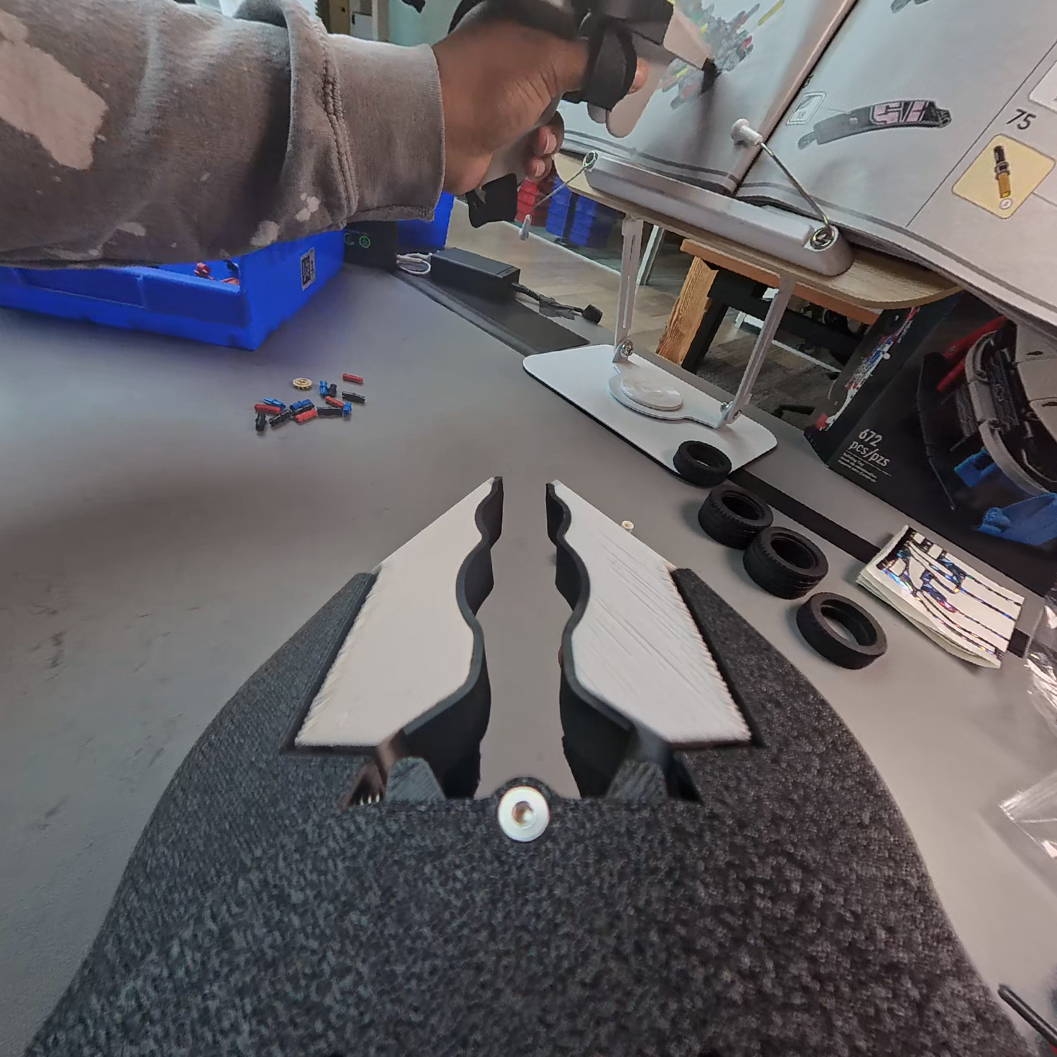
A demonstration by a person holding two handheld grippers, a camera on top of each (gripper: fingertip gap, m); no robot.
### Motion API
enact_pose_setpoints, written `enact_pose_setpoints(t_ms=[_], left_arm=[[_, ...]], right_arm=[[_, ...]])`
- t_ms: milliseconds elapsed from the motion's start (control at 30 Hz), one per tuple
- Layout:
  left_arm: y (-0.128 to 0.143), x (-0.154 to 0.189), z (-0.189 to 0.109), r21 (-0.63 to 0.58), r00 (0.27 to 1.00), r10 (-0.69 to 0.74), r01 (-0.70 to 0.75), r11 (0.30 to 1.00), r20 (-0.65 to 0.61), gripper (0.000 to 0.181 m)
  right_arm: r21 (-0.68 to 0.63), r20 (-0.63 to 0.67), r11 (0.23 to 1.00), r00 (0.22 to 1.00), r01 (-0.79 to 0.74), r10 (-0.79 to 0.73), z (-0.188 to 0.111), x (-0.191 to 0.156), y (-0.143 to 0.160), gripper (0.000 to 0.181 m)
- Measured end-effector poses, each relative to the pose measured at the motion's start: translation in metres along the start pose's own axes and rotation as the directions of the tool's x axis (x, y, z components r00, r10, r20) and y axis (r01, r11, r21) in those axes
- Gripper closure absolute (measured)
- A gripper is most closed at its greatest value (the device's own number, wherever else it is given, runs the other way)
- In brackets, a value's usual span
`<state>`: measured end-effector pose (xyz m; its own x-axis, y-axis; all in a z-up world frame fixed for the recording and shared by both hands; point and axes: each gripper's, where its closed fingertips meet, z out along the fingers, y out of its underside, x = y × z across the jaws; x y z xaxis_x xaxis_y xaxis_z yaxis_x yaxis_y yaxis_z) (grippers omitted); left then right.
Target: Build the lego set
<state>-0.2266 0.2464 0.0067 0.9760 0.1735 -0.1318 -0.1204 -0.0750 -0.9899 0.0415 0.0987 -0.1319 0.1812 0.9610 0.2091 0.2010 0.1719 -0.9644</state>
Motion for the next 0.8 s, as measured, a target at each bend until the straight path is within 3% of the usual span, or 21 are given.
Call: enact_pose_setpoints(t_ms=[500,633,800], left_arm=[[0.021,0.005,-0.019,0.011,1.0,-0.003,0.003,1.0,0.006,0.177],[0.024,0.008,-0.044,0.051,0.997,-0.076,0.075,0.996,0.002,0.156],[0.011,0.051,-0.106,0.098,0.979,-0.128,0.145,0.985,-0.16,0.144]], right_arm=[[0.003,0.001,1.0,1.0,-0.009,0.009,-0.001,0.002,0.001,0.169],[-0.001,-0.004,1.0,1.0,-0.005,0.005,-0.003,0.002,0.001,0.169],[-0.099,-0.055,0.994,0.997,0.048,-0.054,-0.012,0.017,0.004,0.166]])
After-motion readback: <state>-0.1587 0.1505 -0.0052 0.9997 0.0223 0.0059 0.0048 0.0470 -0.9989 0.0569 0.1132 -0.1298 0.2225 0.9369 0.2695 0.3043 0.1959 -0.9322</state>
